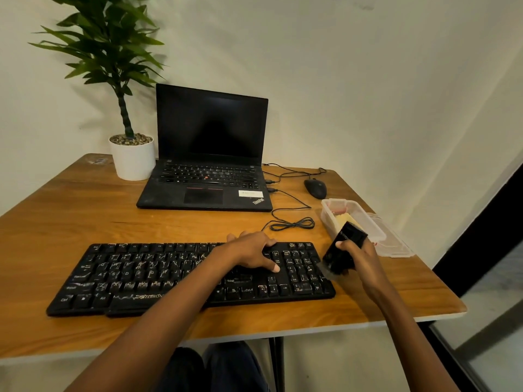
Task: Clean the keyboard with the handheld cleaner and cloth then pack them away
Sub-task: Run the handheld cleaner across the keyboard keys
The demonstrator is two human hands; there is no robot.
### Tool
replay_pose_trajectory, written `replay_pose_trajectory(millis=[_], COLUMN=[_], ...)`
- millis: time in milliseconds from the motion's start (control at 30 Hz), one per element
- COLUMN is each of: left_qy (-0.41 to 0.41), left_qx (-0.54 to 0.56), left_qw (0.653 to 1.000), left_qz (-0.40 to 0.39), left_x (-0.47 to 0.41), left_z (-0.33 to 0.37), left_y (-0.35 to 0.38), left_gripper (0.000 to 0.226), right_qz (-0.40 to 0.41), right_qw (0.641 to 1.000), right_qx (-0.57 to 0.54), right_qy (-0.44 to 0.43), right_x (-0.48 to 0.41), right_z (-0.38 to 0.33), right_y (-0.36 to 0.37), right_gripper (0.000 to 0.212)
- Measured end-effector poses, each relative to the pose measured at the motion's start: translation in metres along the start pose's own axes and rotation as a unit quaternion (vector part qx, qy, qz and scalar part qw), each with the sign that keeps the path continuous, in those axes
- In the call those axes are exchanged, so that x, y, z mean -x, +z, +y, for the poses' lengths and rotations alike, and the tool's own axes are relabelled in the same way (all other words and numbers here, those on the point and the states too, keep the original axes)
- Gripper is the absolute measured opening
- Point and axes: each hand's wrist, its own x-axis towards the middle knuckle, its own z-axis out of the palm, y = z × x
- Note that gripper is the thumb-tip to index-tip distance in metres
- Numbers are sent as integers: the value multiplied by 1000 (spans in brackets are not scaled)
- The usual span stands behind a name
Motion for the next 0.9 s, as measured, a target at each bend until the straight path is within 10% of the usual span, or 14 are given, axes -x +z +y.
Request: replay_pose_trajectory(millis=[900], left_qy=[-3], left_qx=[3], left_qw=[1000], left_qz=[4], left_x=[3], left_z=[0], left_y=[1], left_gripper=[75], right_qz=[-31], right_qw=[999], right_qx=[24], right_qy=[-16], right_x=[17], right_z=[-5], right_y=[0], right_gripper=[16])
